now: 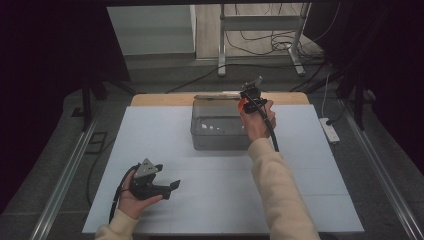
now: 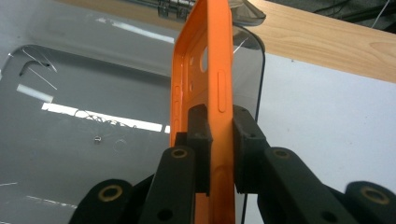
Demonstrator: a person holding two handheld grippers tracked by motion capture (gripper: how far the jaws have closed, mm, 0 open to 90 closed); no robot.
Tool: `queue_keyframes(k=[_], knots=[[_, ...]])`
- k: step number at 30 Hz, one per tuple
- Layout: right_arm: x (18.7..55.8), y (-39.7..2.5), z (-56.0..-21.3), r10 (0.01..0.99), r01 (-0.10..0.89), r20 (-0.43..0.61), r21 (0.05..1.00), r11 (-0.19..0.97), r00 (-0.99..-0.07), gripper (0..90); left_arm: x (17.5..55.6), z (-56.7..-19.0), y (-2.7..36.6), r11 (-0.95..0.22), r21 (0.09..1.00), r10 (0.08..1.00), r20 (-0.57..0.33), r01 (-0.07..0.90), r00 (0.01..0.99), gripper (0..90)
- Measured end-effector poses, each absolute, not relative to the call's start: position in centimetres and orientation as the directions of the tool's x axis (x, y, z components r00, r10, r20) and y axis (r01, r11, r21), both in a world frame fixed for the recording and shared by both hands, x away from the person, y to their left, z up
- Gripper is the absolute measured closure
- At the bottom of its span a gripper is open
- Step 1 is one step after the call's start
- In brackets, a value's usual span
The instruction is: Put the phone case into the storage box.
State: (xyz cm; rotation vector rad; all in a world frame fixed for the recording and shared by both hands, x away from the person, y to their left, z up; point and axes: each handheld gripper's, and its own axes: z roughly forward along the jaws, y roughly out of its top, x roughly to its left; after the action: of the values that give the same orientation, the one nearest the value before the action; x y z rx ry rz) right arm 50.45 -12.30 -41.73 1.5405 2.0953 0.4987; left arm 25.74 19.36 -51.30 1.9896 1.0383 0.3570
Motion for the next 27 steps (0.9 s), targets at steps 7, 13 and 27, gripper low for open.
queue_keyframes(k=[7,13,27], knots=[[50.5,-12.2,-42.1,0.956,0.78,-0.17,0.552,0.295,-0.241,79.4,25.7,-51.3,19.4,-0.303,0.787,0.777,-0.123,0.538,0.617,11.4],[50.6,-12.3,-42.5,0.957,0.788,-0.164,0.542,0.292,-0.241,79.4,25.7,-51.3,19.4,-0.303,0.787,0.777,-0.122,0.537,0.617,11.4],[50.7,-12.5,-43.3,0.959,0.793,-0.152,0.54,0.282,-0.237,79.4,25.7,-51.3,19.4,-0.307,0.785,0.778,-0.119,0.538,0.617,11.4]])
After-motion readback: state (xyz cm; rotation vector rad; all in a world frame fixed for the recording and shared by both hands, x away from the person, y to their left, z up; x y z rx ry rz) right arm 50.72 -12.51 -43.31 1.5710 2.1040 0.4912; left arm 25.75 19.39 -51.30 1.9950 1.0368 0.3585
